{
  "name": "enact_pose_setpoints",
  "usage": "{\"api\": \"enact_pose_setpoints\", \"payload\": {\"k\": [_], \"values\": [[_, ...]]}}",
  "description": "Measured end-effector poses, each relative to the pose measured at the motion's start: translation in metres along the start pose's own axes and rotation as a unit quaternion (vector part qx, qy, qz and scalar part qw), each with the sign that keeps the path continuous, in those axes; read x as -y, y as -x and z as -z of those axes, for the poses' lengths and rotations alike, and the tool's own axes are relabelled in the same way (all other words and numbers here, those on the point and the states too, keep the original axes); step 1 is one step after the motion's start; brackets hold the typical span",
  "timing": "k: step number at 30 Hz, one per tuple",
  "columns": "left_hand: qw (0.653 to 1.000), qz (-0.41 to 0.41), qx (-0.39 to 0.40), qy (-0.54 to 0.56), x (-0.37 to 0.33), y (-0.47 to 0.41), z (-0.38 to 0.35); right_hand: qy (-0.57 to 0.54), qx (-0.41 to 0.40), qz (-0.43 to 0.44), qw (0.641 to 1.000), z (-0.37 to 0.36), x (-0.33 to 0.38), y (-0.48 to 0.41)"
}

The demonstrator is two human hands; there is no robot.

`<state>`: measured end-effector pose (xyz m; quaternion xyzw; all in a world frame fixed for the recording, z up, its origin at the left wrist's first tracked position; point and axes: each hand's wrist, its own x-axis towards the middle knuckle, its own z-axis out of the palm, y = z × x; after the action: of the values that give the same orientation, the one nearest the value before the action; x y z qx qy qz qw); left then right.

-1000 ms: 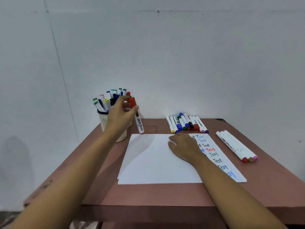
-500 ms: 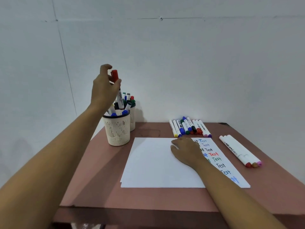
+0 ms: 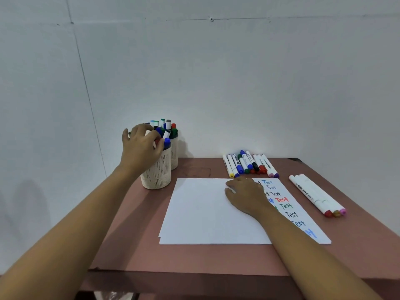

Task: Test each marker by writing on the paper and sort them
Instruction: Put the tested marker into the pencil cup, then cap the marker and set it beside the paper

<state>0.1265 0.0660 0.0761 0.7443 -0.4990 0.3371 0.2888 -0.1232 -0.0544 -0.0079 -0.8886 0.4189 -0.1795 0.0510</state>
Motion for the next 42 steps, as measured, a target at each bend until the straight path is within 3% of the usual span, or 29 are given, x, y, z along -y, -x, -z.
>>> {"api": "enact_pose_setpoints", "payload": {"k": [7, 9, 10, 14, 18, 23, 26, 35, 42], "values": [[0.974, -0.134, -0.167, 0.067, -0.045, 0.016, 0.000, -0.007, -0.009, 0.001, 1.000, 0.000, 0.000, -0.001], [0.971, -0.177, -0.120, 0.102, -0.064, 0.026, -0.009, -0.010, -0.009, 0.000, 1.000, 0.000, 0.000, 0.000], [0.975, -0.184, -0.060, 0.111, -0.072, 0.033, -0.015, -0.013, -0.009, -0.001, 1.000, 0.000, 0.000, 0.000], [0.962, -0.072, 0.247, 0.093, -0.086, 0.056, -0.043, -0.020, -0.001, -0.004, 1.000, 0.003, 0.001, 0.001], [0.921, -0.029, 0.377, 0.094, -0.087, 0.066, -0.050, -0.041, 0.007, -0.017, 0.999, 0.004, 0.001, 0.000], [0.918, -0.014, 0.381, 0.113, -0.086, 0.067, -0.049, -0.064, 0.045, -0.033, 0.996, 0.009, 0.000, -0.008], [0.918, -0.017, 0.380, 0.111, -0.084, 0.068, -0.052, -0.070, 0.023, -0.027, 0.997, 0.015, -0.001, -0.017], [0.922, -0.010, 0.367, 0.125, -0.084, 0.068, -0.054, 0.161, -0.059, 0.002, 0.985, 0.010, 0.004, -0.057], [0.918, -0.006, 0.376, 0.123, -0.084, 0.066, -0.054, 0.217, -0.100, 0.039, 0.970, 0.000, 0.001, -0.070]]}}
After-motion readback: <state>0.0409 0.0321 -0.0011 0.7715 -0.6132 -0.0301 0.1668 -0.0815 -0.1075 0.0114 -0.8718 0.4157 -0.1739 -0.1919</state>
